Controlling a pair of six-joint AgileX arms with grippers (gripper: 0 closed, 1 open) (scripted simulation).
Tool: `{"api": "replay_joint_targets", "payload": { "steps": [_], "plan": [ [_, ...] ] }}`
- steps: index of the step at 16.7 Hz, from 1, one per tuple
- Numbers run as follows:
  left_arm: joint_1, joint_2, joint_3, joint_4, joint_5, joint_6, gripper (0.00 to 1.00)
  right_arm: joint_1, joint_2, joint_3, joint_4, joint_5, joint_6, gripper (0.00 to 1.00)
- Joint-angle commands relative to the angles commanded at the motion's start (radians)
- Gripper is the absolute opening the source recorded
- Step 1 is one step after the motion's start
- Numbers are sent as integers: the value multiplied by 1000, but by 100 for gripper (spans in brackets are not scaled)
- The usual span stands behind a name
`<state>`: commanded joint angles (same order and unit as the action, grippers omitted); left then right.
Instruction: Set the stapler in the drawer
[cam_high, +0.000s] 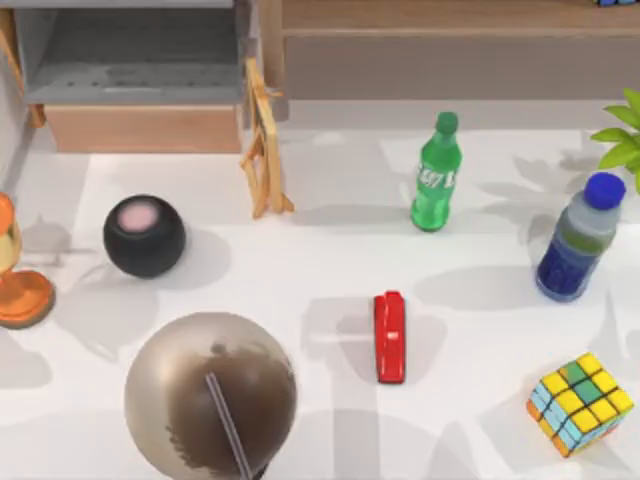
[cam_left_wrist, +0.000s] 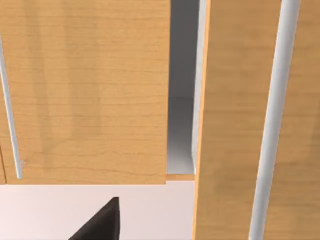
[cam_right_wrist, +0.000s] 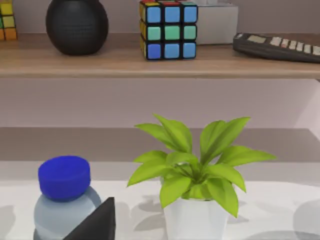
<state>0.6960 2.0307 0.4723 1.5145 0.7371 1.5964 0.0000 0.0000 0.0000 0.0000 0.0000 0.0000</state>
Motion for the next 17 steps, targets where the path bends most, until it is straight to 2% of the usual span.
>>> {"api": "replay_joint_targets", "payload": {
  "steps": [3,9,13,17],
  "plan": [
    [35,-16,-44,25,35,2,100,0,0,0,0,0,0,100],
    [46,-37,-29,12,23,-14,100,0,0,0,0,0,0,100],
    [88,-160,60,-91,-42,-128,100,0,0,0,0,0,0,100],
    [27,-269,224,-323,-135,-344,100,0,0,0,0,0,0,100]
  ]
}}
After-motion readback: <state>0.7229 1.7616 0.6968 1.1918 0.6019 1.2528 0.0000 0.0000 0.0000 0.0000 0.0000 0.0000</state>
